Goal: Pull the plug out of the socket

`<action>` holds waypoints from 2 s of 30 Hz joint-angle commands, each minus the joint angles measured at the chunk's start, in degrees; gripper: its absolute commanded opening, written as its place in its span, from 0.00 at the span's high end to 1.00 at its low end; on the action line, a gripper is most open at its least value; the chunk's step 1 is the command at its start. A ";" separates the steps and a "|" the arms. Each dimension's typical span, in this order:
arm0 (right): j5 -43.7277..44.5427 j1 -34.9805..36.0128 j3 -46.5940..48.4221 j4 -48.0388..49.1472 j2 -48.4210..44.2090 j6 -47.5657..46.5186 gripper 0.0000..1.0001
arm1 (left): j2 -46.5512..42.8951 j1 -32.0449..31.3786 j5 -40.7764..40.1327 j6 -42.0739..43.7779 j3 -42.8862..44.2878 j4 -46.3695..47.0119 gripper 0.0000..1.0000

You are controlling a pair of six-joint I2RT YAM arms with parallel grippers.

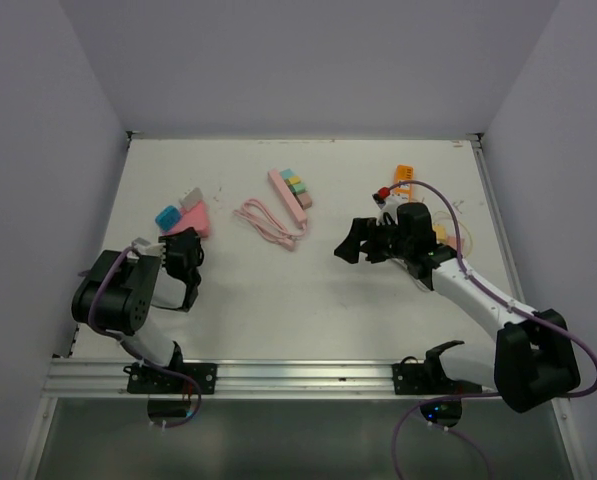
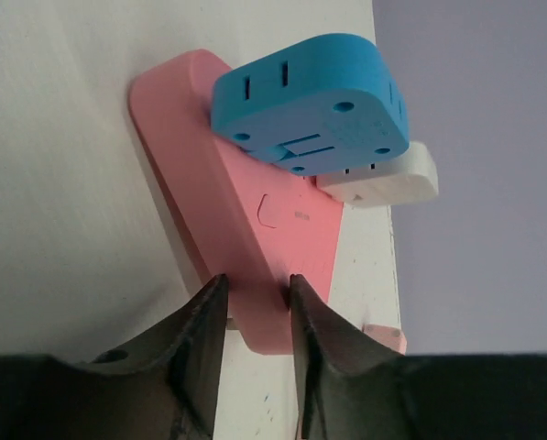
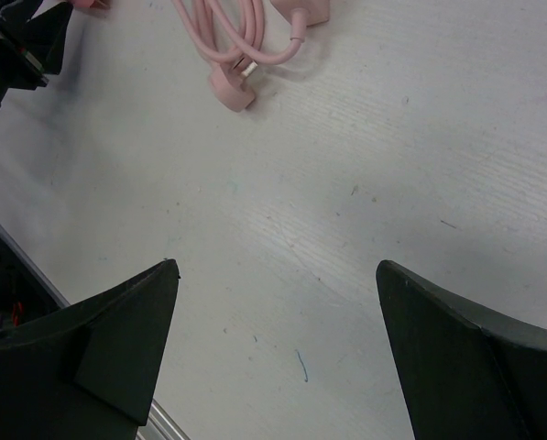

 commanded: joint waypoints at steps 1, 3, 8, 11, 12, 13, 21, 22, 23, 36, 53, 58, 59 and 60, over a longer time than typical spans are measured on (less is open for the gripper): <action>-1.46 0.32 0.44 1.78 0.20 -0.53 0.07 | -1.55 0.41 1.20 4.48 -1.75 3.44 0.67; -1.46 0.23 0.52 1.69 0.20 -0.53 0.07 | -2.26 0.50 2.16 5.45 -2.36 3.61 0.71; -1.63 0.23 0.52 1.60 0.20 -0.62 0.07 | -4.10 0.76 9.98 10.54 -2.98 4.40 0.76; -2.07 0.32 0.52 1.77 0.38 -0.53 0.07 | -4.54 0.76 15.69 12.31 -2.63 3.26 0.77; -2.16 0.23 0.61 1.69 0.47 -0.53 0.07 | -4.54 0.85 17.10 12.74 -2.63 3.35 0.77; -2.33 0.23 0.61 1.69 0.38 -0.53 0.07 | -4.54 0.76 19.55 13.62 -2.71 3.35 0.76; -3.12 0.32 0.70 1.25 0.12 -0.71 0.07 | -10.95 1.81 24.50 15.03 -5.61 -0.87 0.71; -3.21 0.32 0.70 1.25 0.12 -0.71 0.08 | -11.83 1.90 23.89 15.29 -5.96 -1.31 0.68; -3.39 0.32 0.70 1.42 0.12 -0.62 0.08 | -13.67 2.16 23.53 15.21 -6.49 -2.18 0.61; -4.79 0.75 0.79 1.95 0.91 -0.53 0.08 | -3.15 2.34 20.10 7.14 -7.02 16.33 0.10; -5.41 0.84 1.14 2.21 2.14 -0.62 0.08 | 12.24 2.25 15.62 3.34 -2.01 29.19 0.15; -5.50 0.84 1.23 2.22 2.49 -0.62 0.08 | 13.56 2.34 14.30 2.64 -0.70 28.66 0.19; -5.59 0.93 1.14 2.21 2.58 -0.71 0.08 | 13.82 2.34 14.21 2.55 -0.43 28.40 0.20; -5.59 0.93 1.14 2.21 2.66 -0.71 0.08 | 14.17 2.34 14.38 2.29 -0.17 28.40 0.21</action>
